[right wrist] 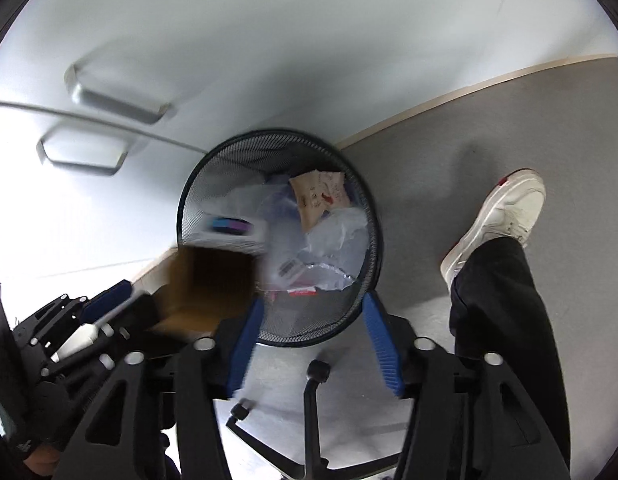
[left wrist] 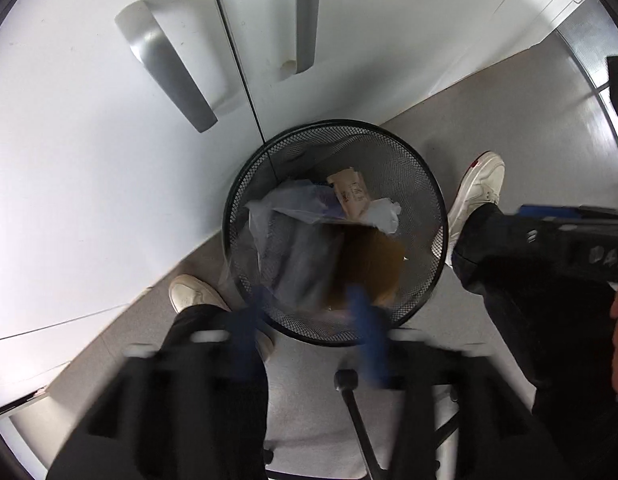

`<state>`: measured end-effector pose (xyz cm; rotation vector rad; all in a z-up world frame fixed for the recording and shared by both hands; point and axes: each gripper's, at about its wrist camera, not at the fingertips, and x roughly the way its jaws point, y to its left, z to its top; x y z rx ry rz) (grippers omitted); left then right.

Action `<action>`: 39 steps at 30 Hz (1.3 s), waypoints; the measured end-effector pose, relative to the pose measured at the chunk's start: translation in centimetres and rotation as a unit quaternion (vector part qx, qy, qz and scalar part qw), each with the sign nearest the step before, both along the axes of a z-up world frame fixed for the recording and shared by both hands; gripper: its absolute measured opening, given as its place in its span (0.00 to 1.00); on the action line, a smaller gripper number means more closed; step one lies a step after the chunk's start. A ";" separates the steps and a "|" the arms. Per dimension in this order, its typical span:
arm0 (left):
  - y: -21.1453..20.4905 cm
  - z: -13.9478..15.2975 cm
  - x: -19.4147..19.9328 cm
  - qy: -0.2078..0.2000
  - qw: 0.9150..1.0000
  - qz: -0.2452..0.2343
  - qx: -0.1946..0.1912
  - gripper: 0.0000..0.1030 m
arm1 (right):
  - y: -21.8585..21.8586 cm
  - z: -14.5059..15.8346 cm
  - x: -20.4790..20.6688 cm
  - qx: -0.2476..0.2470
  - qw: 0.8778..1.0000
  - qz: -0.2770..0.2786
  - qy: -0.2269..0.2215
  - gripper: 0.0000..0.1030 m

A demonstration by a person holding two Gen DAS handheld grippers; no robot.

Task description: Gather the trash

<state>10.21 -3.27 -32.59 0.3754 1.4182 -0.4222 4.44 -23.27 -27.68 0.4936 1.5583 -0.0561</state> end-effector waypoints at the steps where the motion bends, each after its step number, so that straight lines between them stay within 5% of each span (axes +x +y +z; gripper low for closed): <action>1: 0.0 0.1 -0.2 -0.005 1.000 -0.004 0.001 0.64 | -0.2 0.6 -0.1 -0.003 1.000 -0.002 -0.006 0.77; 5: -0.2 0.4 -0.6 -0.006 1.000 -0.007 0.005 0.74 | -0.6 2.7 -0.7 -0.020 0.999 -0.004 -0.027 0.90; 14: 0.3 4.6 -2.1 -0.033 0.999 0.008 -0.041 0.83 | -0.3 8.9 -2.2 -0.071 0.993 0.015 -0.089 0.94; 19: 0.2 6.7 -2.5 -0.044 0.997 0.007 -0.055 0.84 | 0.3 9.8 -2.5 -0.075 0.993 0.022 -0.087 0.95; 28: 2.2 9.8 -3.3 -0.079 0.990 0.068 -0.091 0.93 | 3.3 11.5 -3.4 -0.089 0.989 0.057 -0.101 0.97; 39: 5.4 9.7 -4.2 -0.098 0.982 0.144 -0.074 0.96 | 2.6 14.1 -5.8 -0.089 0.983 0.031 -0.160 0.97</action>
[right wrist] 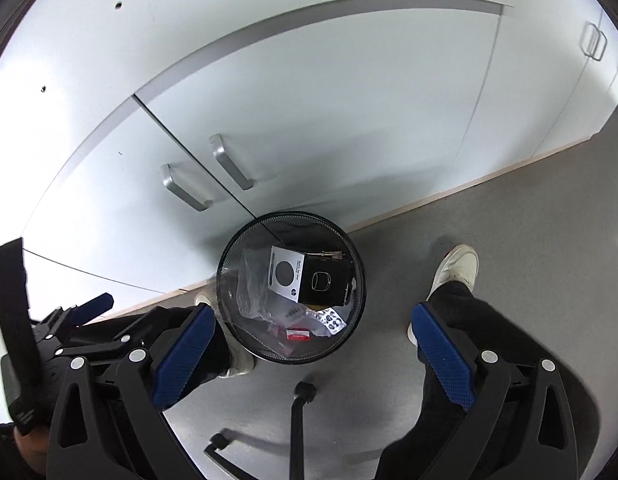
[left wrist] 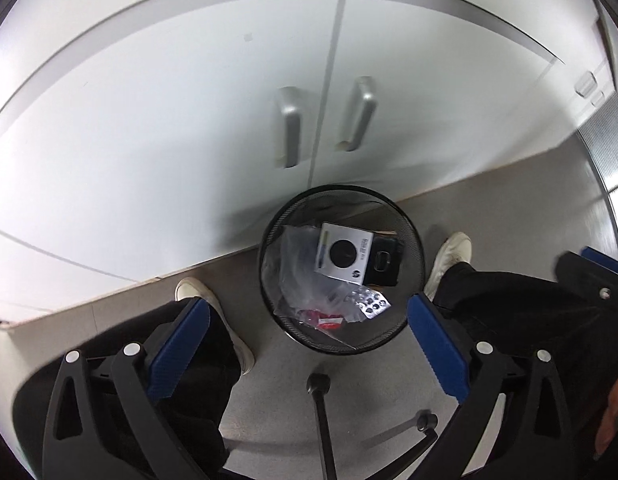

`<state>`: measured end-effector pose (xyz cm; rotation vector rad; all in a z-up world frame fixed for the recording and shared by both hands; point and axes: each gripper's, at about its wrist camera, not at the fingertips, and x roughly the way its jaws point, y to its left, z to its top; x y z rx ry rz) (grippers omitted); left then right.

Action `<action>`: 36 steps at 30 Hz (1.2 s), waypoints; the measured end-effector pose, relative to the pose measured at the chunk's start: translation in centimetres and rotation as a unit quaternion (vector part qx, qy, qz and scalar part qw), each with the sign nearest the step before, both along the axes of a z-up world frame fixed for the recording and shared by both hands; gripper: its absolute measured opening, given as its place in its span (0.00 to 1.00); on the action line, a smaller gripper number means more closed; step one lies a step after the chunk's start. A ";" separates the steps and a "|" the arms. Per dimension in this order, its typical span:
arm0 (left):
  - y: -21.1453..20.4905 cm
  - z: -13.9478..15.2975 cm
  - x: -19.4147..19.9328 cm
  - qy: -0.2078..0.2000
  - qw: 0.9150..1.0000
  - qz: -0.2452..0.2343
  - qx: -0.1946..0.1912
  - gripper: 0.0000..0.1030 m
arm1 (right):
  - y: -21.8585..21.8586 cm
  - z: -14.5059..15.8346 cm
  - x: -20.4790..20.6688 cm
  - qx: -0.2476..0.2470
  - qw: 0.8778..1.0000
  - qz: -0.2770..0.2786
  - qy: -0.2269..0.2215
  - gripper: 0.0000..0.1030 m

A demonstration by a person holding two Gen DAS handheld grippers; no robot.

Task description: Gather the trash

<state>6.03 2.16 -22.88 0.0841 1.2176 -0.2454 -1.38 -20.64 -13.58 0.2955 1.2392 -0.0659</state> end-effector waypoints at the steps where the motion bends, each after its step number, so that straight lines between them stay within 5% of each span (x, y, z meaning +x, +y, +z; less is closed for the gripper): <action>1: 0.4 -0.2 0.1 -0.001 1.000 0.010 0.001 0.96 | 0.0 0.1 0.0 -0.005 1.000 0.005 -0.001 0.97; 11: 2.7 -0.8 -0.4 -0.022 0.998 0.062 -0.016 0.96 | 1.9 -1.3 -1.1 -0.032 0.997 0.071 -0.025 0.97; 17: 3.1 -1.3 -0.9 -0.039 0.997 0.072 0.006 0.96 | 3.4 -2.6 -2.1 -0.037 0.993 0.109 -0.036 0.97; 36: 3.8 -2.7 -1.4 -0.029 0.996 0.079 0.026 0.96 | 2.4 -4.3 -2.0 -0.038 0.995 0.086 -0.027 0.97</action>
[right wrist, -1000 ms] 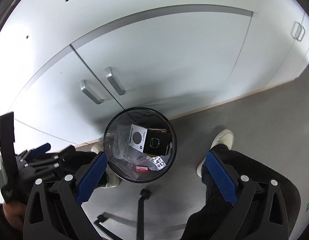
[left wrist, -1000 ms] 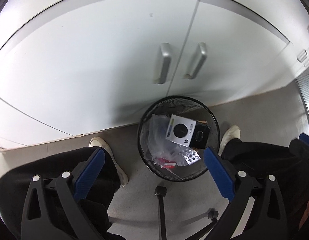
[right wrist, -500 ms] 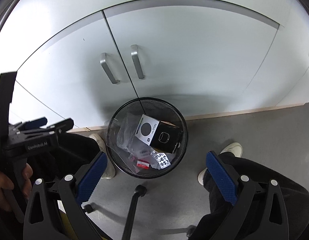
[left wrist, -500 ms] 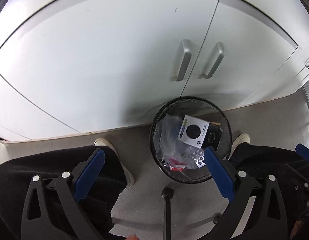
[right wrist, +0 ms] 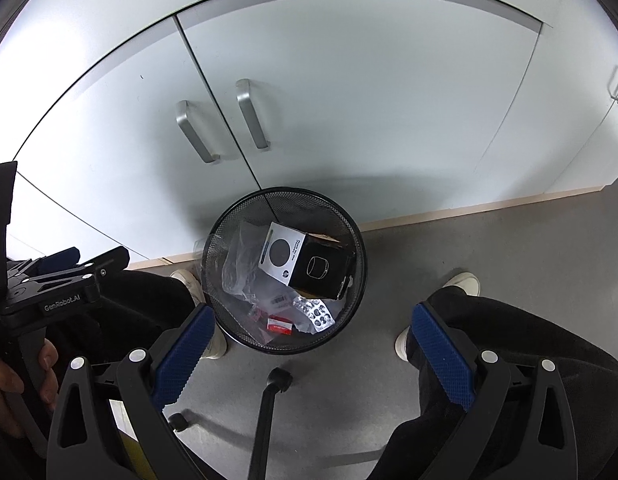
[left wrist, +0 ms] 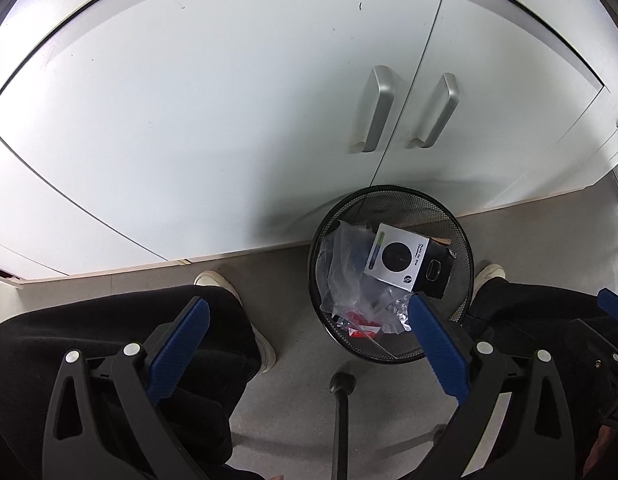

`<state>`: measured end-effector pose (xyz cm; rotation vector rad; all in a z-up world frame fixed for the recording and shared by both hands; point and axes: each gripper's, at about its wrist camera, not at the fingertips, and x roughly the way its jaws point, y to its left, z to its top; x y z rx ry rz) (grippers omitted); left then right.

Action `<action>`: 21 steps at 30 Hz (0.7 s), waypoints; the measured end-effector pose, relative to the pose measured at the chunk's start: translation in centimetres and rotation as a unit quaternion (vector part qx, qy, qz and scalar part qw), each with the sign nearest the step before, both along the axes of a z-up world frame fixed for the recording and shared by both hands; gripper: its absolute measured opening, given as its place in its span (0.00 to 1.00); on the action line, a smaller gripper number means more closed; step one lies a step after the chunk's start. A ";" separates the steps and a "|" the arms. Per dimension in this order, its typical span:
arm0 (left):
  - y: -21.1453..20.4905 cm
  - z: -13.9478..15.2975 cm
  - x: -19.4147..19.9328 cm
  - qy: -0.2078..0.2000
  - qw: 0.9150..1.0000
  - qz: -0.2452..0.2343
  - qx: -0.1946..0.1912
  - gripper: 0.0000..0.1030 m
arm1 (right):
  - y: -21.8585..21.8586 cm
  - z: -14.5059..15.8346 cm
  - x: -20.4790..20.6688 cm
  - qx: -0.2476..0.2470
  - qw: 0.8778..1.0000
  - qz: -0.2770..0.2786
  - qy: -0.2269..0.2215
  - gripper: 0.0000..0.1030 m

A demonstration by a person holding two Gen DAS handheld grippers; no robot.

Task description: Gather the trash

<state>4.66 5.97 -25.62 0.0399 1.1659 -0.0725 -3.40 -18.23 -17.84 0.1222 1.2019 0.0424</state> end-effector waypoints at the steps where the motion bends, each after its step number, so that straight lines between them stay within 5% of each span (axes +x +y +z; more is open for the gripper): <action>1: 0.1 0.0 0.0 -0.001 1.000 0.000 -0.001 0.96 | 0.0 0.0 0.0 0.000 1.000 0.001 0.000 0.97; 21: 0.4 0.0 -0.1 -0.002 1.000 -0.002 -0.001 0.96 | 0.5 -0.1 -0.4 -0.004 1.000 0.007 0.000 0.97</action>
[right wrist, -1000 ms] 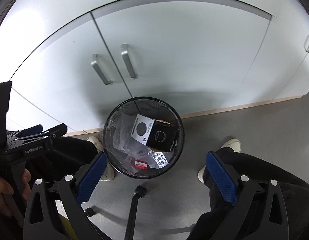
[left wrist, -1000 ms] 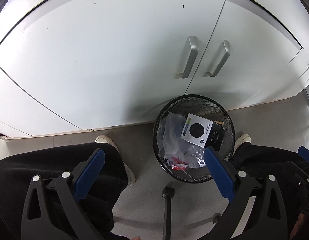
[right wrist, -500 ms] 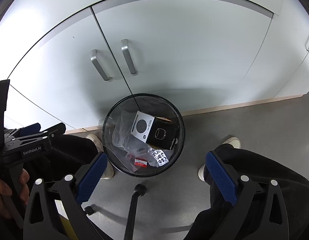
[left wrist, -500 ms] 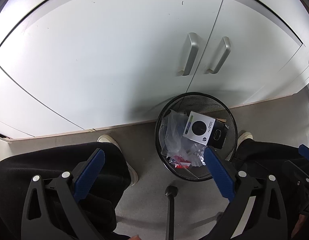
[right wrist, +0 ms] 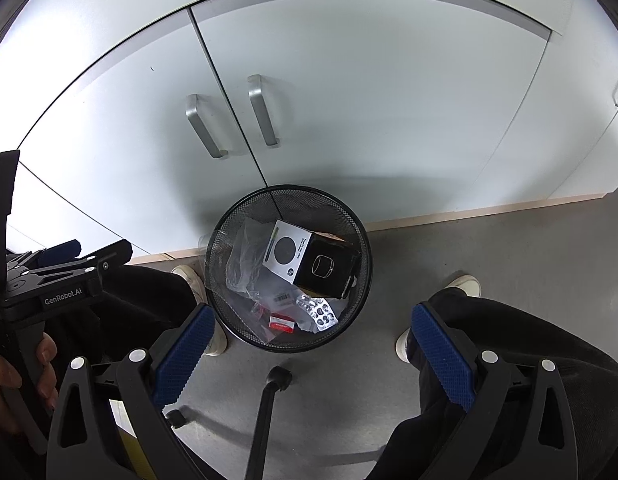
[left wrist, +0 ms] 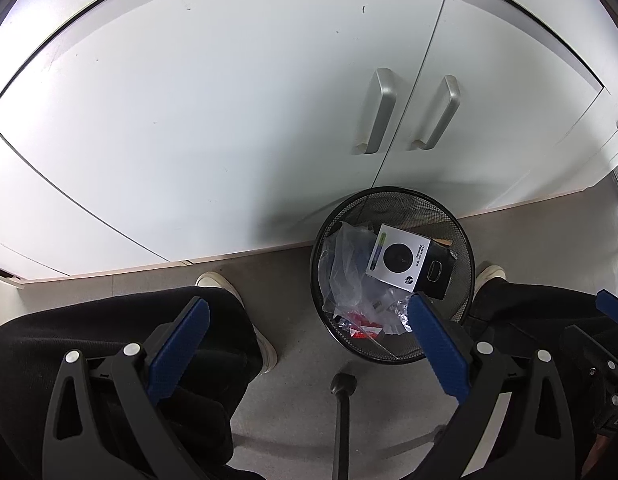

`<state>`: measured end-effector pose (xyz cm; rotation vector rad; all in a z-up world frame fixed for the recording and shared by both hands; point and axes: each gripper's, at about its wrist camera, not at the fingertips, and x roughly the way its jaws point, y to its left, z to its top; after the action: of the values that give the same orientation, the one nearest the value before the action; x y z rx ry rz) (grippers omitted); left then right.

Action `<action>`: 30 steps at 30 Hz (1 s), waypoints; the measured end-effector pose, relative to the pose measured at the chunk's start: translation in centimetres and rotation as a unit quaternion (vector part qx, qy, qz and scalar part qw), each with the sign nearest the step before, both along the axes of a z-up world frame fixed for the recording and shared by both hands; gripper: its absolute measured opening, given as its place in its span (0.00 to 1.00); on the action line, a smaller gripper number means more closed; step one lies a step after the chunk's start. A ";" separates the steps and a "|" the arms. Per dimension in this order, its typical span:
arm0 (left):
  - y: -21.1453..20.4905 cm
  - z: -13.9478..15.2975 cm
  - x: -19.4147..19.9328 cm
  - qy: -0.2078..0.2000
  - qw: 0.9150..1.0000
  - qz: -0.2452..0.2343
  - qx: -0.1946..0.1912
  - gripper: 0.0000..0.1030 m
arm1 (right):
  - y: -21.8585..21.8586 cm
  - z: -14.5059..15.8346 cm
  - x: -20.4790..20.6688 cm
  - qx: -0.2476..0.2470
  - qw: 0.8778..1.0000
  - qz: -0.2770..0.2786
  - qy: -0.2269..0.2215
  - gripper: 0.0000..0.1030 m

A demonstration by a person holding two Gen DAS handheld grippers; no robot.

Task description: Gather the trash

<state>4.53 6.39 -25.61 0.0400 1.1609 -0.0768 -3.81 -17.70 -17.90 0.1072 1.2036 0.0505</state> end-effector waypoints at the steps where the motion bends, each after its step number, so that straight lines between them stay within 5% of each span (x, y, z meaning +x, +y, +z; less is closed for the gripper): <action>1: 0.0 0.0 0.0 0.000 1.000 -0.001 0.001 0.96 | 0.0 0.0 0.0 0.000 1.000 0.000 0.000 0.97; 9: 0.0 0.7 -0.2 -0.015 1.000 -0.005 -0.027 0.96 | 0.3 0.1 -0.1 0.000 1.000 -0.003 -0.001 0.97; 14: -0.7 0.6 -0.4 -0.020 0.999 0.009 0.039 0.96 | 0.3 0.1 -0.1 0.000 1.000 -0.003 -0.001 0.97; 30: -0.1 0.7 -0.3 -0.015 1.000 0.008 0.003 0.96 | 0.5 0.1 -0.2 -0.001 1.000 -0.004 -0.001 0.97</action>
<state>4.20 6.32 -24.90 0.0380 1.1310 -0.0578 -3.98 -17.19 -17.81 0.1095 1.2015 0.0415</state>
